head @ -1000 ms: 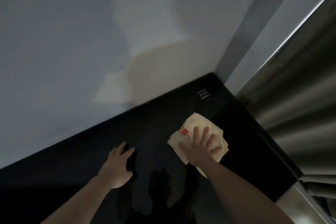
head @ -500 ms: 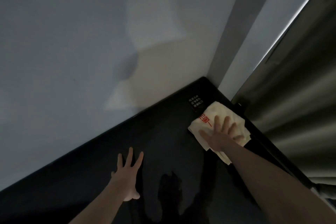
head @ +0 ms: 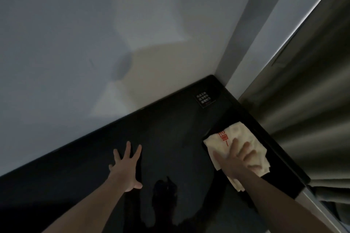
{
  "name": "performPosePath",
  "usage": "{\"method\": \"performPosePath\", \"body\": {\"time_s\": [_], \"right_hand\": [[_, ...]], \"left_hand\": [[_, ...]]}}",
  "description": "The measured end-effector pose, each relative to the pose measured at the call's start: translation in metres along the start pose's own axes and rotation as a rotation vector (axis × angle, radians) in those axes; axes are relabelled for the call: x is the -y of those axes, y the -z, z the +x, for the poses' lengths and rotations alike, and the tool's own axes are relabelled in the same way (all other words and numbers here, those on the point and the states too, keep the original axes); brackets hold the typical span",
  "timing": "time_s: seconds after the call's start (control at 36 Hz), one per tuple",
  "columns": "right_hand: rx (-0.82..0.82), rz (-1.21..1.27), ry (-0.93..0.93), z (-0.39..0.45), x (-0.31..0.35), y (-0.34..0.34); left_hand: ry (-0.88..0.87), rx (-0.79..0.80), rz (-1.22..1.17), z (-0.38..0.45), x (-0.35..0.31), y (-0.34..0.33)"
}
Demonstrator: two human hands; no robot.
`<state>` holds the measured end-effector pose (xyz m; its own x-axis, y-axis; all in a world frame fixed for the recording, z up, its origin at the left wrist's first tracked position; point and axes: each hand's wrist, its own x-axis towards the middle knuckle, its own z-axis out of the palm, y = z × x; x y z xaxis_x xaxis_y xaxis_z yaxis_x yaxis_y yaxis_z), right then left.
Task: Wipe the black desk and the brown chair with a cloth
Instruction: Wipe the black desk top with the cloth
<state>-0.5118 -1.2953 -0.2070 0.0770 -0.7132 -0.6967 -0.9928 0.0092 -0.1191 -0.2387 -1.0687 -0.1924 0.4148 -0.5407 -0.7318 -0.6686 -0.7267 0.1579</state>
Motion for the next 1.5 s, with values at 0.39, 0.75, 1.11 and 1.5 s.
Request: {"method": "performPosePath", "body": {"time_s": [0.39, 0.75, 1.11, 1.5], "right_hand": [[-0.122, 0.003, -0.047, 0.115, 0.107, 0.069], [-0.142, -0.273, 0.260, 0.118, 0.085, 0.080], [-0.106, -0.272, 0.294, 0.054, 0.040, 0.015], [-0.281, -0.119, 0.259, 0.142, 0.158, 0.052]], "left_hand": [[0.077, 0.037, 0.004, 0.023, -0.011, 0.003], [0.105, 0.039, 0.028, 0.017, -0.017, 0.009], [0.084, 0.052, 0.015, 0.006, -0.017, 0.016], [0.099, 0.033, 0.015, 0.024, -0.010, 0.005]]}}
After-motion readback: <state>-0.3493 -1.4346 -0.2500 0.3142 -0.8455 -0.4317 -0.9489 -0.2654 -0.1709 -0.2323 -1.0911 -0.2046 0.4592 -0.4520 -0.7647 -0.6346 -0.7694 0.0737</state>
